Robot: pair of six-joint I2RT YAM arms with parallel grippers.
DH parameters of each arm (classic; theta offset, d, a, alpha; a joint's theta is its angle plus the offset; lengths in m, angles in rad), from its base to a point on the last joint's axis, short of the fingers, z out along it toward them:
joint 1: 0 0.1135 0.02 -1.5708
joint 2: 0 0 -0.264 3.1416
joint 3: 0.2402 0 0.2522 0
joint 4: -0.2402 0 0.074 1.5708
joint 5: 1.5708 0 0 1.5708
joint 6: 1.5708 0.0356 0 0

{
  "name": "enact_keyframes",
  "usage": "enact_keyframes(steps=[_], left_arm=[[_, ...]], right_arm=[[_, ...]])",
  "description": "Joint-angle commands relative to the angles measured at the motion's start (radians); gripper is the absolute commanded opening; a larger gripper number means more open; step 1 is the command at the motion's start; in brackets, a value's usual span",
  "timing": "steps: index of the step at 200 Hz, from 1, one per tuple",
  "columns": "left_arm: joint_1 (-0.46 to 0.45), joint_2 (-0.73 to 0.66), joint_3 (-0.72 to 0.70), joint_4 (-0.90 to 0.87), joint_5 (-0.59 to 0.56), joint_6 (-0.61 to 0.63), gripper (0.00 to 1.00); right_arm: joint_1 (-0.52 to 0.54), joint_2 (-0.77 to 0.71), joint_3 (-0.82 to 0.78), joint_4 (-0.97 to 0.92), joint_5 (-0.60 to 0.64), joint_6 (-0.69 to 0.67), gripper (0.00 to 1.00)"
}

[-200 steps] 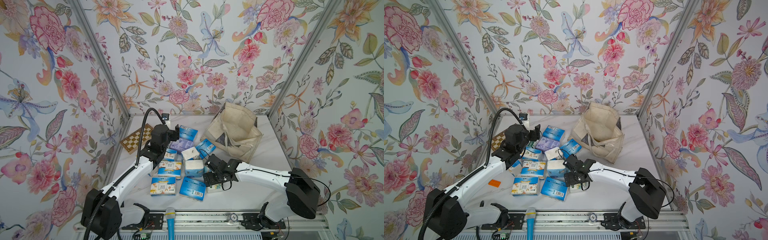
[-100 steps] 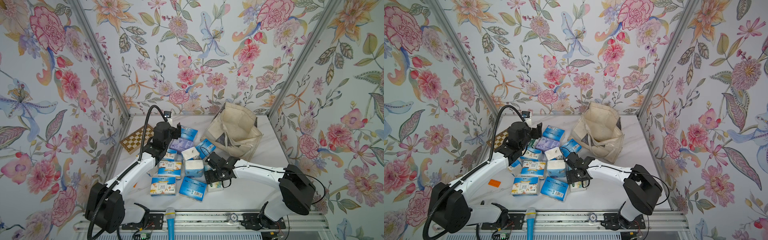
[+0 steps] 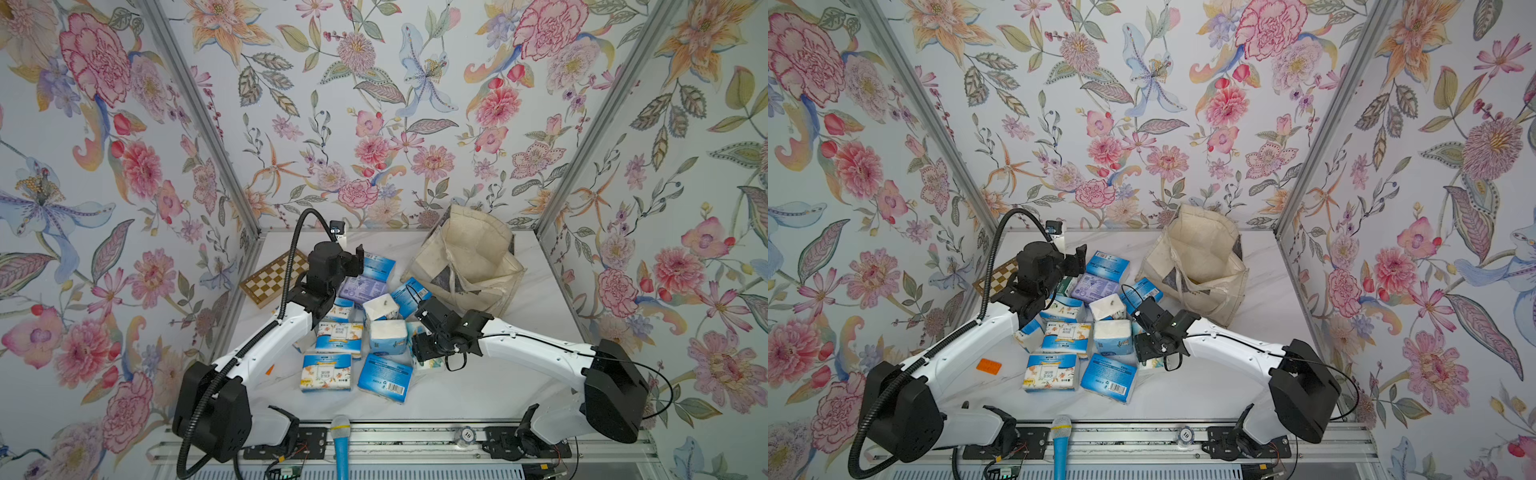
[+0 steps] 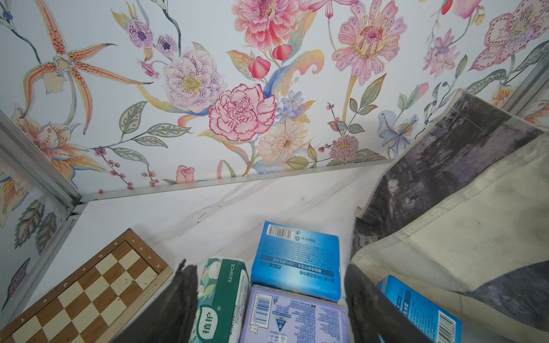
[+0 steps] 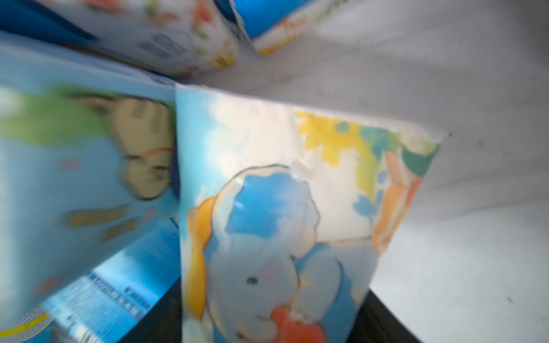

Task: Put tissues into the canvas bag
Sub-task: Pick up the pack of facial tissues from the center of the board, then place the pack of facial tissues in the canvas bag.

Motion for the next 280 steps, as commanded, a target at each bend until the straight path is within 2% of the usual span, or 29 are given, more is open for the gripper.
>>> enact_keyframes(steps=[1,42,61,93,124,164,231,280], left_arm=[[-0.007,-0.008,0.056,-0.005,0.027,0.0,0.78],[-0.01,0.021,0.186,-0.013,0.106,-0.004,0.77],[-0.02,0.071,0.287,-0.033,0.144,-0.007,0.71],[-0.066,0.17,0.451,-0.076,0.173,0.002,0.69],[-0.127,0.271,0.562,-0.093,0.192,0.009,0.69],[-0.183,0.408,0.718,-0.133,0.179,0.04,0.72],[-0.201,0.684,1.057,-0.191,0.201,0.081,0.75],[-0.212,0.806,1.22,-0.265,0.215,0.124,0.75]], right_arm=[[-0.016,-0.11,0.101,0.011,-0.011,-0.08,0.69],[-0.091,-0.235,0.312,0.017,0.076,-0.241,0.69],[-0.151,-0.249,0.391,0.059,0.148,-0.318,0.7],[-0.31,-0.197,0.477,0.094,0.212,-0.382,0.7],[-0.441,-0.115,0.492,0.093,0.293,-0.4,0.7],[-0.566,0.008,0.477,0.093,0.209,-0.379,0.72],[-0.592,0.162,0.488,0.107,0.147,-0.372,0.76],[-0.619,0.212,0.479,0.106,0.106,-0.361,0.83]])
